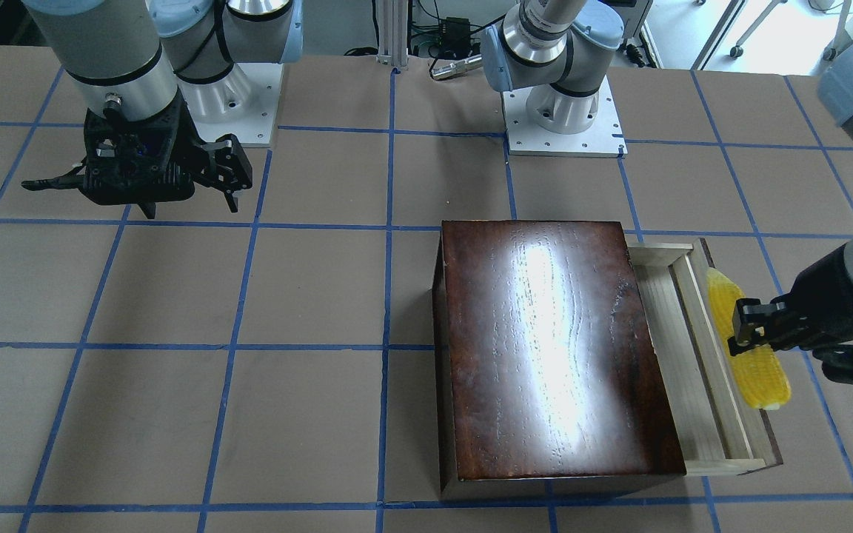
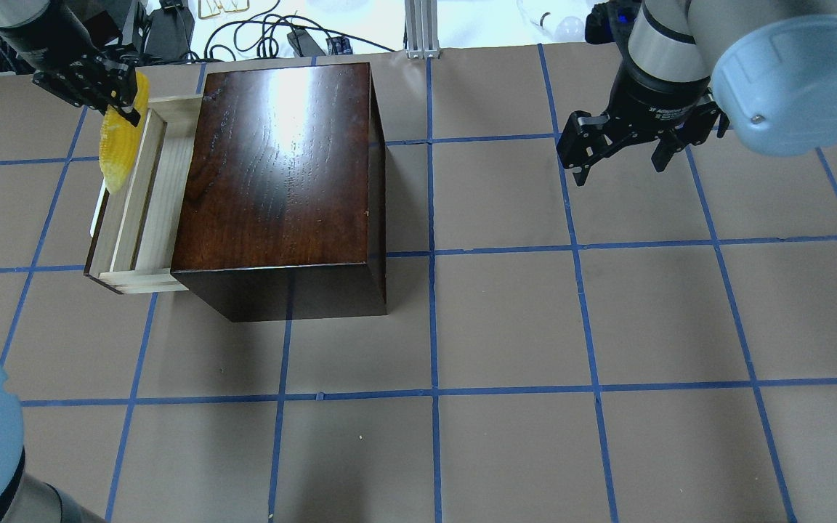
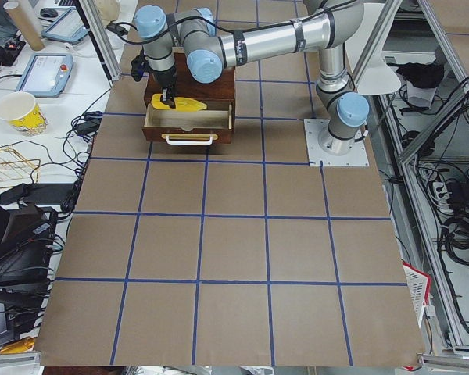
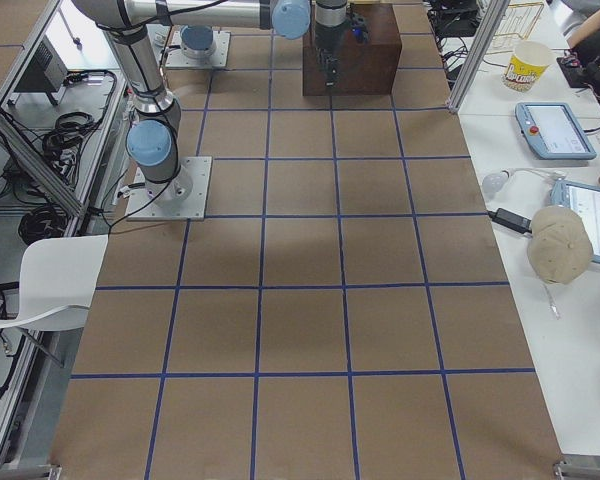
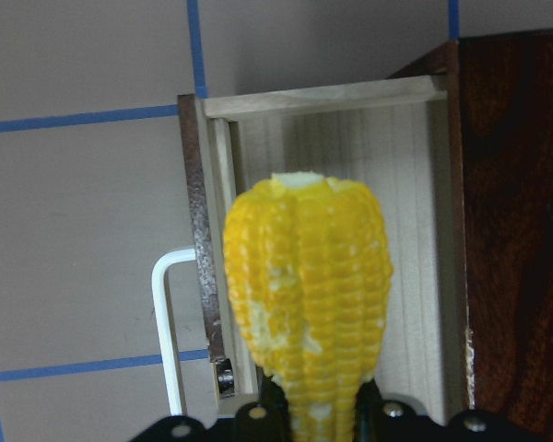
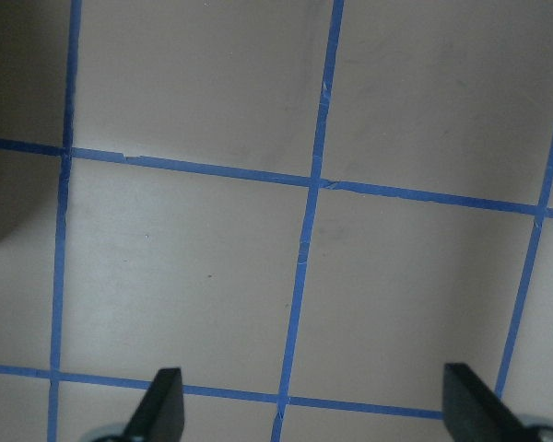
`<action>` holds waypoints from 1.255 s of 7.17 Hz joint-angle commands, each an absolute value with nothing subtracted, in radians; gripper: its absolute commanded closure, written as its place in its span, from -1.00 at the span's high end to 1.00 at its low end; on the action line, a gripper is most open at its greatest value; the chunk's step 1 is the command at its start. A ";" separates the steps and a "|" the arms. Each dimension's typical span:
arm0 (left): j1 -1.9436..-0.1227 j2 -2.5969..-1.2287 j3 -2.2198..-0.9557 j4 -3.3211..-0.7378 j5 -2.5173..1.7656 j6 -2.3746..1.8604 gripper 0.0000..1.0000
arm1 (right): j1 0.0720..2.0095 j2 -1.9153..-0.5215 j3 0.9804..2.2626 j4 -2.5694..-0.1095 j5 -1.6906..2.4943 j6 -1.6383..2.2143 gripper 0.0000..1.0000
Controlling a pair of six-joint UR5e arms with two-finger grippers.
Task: Open drawer and put corn inside
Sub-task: 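Lower the corn into the open drawer with the left gripper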
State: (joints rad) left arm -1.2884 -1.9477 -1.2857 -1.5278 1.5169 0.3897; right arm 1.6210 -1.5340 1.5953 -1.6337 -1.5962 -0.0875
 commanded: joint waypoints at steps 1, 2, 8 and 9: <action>-1.292 -1.956 -1.330 -1.519 1.517 0.400 -0.86 | 1.621 -1.534 1.595 -1.634 -1.597 -0.087 1.00; -1.292 -1.968 -1.336 -1.517 1.513 0.402 -0.74 | 1.621 -1.534 1.595 -1.634 -1.597 -0.087 1.00; -1.285 -2.043 -1.362 -1.448 1.513 0.437 -0.28 | 1.621 -1.534 1.595 -1.634 -1.597 -0.087 1.00; -1.285 -2.051 -1.362 -1.447 1.511 0.437 -0.17 | 1.621 -1.534 1.595 -1.634 -1.597 -0.087 1.00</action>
State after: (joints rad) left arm -1.2861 -2.0385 -1.3613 -1.4555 1.5122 0.4352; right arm 1.6213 -1.5340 1.5953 -1.6337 -1.5969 -0.0874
